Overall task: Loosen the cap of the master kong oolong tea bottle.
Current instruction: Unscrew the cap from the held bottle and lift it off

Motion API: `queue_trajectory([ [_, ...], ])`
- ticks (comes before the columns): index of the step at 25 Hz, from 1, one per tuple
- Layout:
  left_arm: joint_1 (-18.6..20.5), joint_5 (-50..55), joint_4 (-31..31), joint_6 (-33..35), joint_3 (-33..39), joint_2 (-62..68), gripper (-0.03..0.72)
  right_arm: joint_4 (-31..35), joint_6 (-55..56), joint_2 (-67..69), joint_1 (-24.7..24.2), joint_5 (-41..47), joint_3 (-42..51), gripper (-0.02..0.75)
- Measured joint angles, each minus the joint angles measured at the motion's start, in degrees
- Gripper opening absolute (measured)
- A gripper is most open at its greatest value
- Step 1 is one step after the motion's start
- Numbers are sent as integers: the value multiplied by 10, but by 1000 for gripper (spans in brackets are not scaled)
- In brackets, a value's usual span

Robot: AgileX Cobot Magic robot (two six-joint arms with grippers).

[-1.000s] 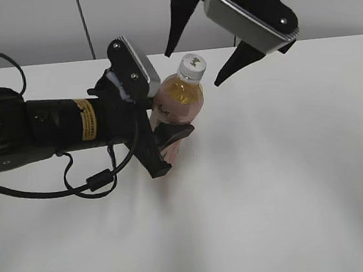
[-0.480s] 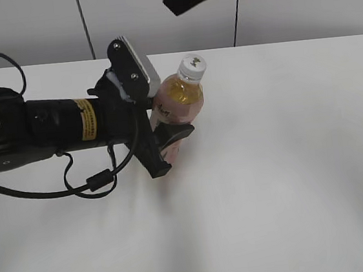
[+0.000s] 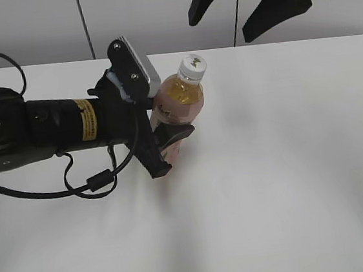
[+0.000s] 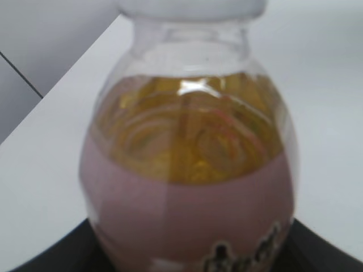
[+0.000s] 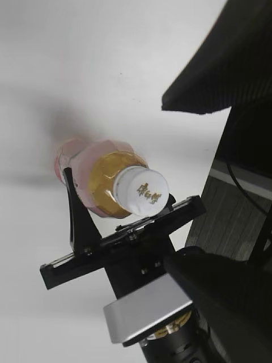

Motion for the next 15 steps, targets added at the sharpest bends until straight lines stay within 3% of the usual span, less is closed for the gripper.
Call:
queue_trajectory([
  [4, 0, 0, 0, 0, 0, 0, 389, 10, 54, 5, 0, 2, 0, 567],
  [15, 0, 0, 0, 0, 0, 0, 389, 66, 68, 73, 1, -17, -1, 540],
])
